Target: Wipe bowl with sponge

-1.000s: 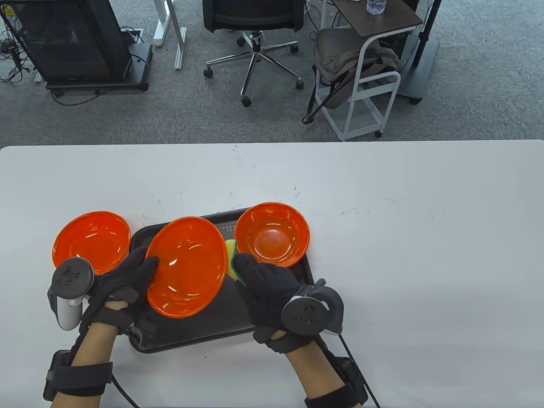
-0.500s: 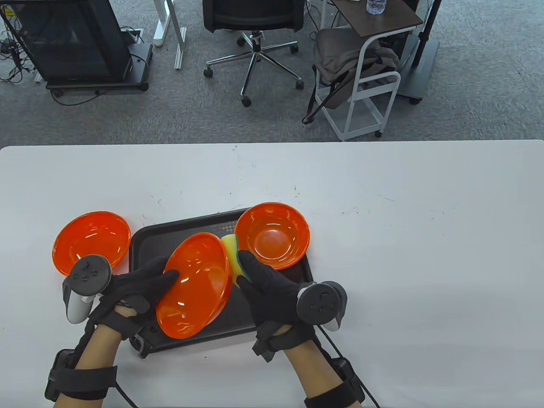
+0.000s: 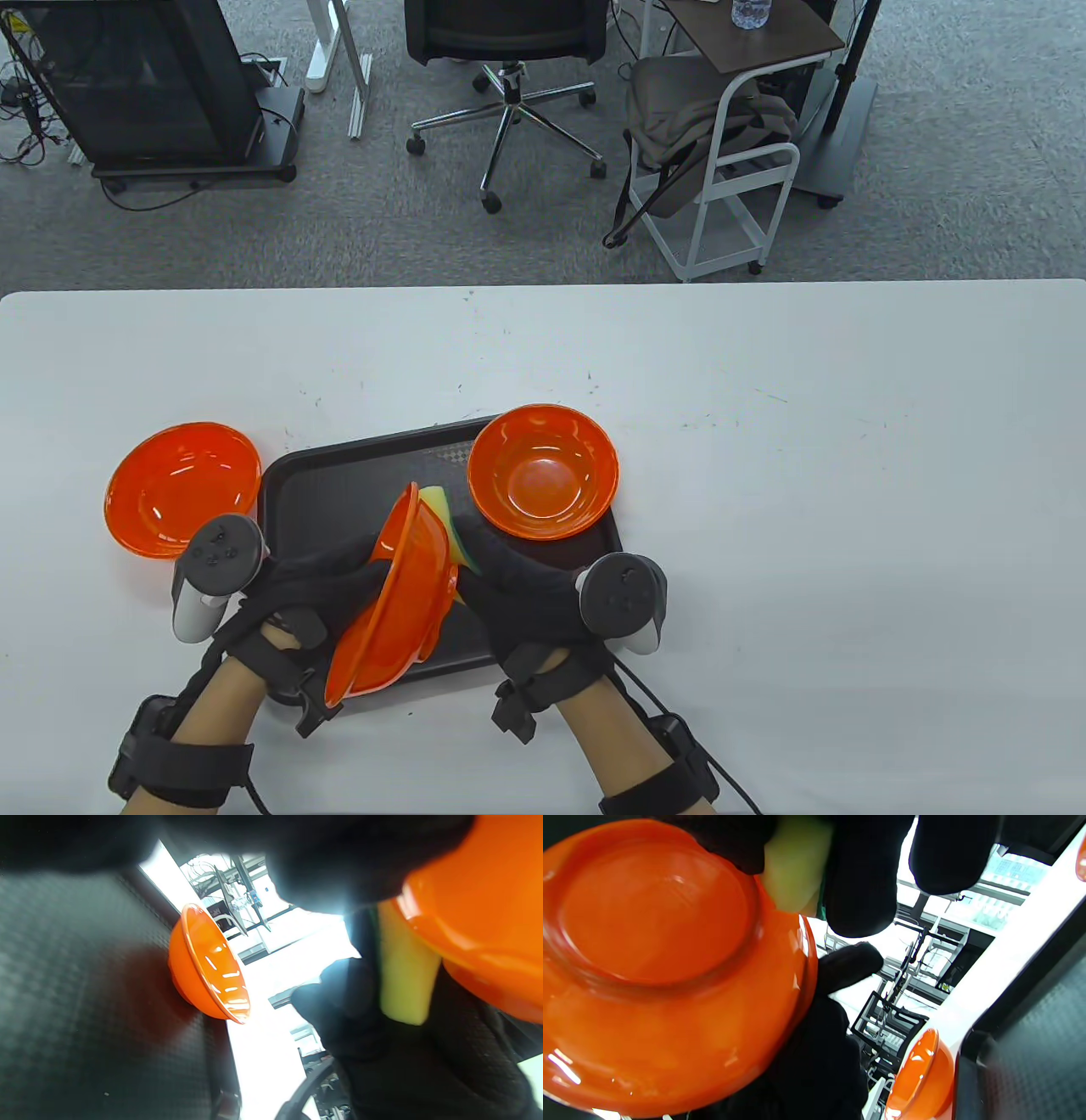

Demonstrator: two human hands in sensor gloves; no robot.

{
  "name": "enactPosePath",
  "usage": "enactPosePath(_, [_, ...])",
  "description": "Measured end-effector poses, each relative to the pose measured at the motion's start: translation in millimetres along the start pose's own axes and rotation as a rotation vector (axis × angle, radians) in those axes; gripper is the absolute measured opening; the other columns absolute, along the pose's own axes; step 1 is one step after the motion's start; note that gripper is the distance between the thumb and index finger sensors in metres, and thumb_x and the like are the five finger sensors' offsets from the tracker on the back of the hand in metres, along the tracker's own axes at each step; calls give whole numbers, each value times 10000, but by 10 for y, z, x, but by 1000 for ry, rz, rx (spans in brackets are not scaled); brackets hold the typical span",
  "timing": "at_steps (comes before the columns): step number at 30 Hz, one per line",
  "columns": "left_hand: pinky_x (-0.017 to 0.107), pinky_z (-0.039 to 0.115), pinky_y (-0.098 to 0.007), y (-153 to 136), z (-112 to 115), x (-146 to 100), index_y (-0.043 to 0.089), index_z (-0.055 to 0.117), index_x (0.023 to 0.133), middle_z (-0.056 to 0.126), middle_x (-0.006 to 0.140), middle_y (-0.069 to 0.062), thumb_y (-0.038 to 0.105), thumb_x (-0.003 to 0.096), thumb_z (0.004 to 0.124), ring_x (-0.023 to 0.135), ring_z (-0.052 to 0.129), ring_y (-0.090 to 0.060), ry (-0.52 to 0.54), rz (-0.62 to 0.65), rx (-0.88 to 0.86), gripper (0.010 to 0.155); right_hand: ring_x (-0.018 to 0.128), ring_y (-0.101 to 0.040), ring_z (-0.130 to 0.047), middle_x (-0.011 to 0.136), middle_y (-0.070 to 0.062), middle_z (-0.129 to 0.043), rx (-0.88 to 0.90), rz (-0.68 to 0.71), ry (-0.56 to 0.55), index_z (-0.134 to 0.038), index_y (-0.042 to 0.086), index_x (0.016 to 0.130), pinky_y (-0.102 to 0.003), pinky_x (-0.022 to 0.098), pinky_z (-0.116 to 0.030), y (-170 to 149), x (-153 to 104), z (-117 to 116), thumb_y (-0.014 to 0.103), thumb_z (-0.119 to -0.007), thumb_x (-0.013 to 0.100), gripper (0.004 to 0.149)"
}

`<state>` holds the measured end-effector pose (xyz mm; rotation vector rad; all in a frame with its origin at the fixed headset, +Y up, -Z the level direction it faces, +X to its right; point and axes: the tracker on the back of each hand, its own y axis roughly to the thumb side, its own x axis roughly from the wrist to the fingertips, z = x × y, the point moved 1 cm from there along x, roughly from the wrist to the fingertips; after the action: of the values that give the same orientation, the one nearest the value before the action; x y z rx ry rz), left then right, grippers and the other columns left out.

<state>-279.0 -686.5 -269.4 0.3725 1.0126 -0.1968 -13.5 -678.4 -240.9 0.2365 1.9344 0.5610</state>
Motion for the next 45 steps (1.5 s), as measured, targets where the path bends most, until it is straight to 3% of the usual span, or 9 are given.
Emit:
enactPosePath(12, [23, 917, -263, 51, 32, -23, 94, 705, 964, 984, 289, 66, 573, 519, 740, -49, 945, -16, 158, 51, -5, 655, 646, -278, -987, 922, -227, -816, 71, -42, 82, -512, 35, 996, -561, 531, -773, -10, 9, -147, 329, -710, 618, 519])
enactPosePath(16, [26, 917, -265, 38, -44, -60, 103, 723, 956, 981, 287, 64, 571, 519, 740, -46, 945, -18, 251, 39, 6, 641, 619, -270, -1004, 887, -240, -833, 82, -53, 161, -517, -9, 971, -550, 521, -786, -13, 15, -263, 335, -712, 616, 531])
enactPosePath(23, [48, 913, -286, 12, -216, -143, 93, 775, 888, 984, 306, 59, 546, 512, 755, -27, 952, -41, 415, -6, 48, 589, 581, -268, -1037, 834, -259, -858, 127, -64, 199, -530, -55, 934, -528, 496, -812, 1, 27, -355, 344, -718, 617, 543])
enactPosePath(34, [99, 916, -316, -12, -512, -303, 86, 756, 885, 991, 379, 35, 501, 506, 781, 44, 982, -75, 617, -45, 135, 562, 562, -263, -1056, 801, -262, -878, 176, -52, 165, -538, -65, 924, -513, 482, -828, 36, 33, -291, 359, -718, 620, 551])
enactPosePath(45, [79, 913, -312, -78, -620, -354, 98, 766, 900, 988, 351, 38, 481, 506, 804, 9, 969, -67, 656, -97, 156, 551, 573, -269, -1046, 808, -265, -873, 120, 7, 35, -540, -48, 936, -520, 487, -819, 80, 19, -27, 364, -719, 623, 548])
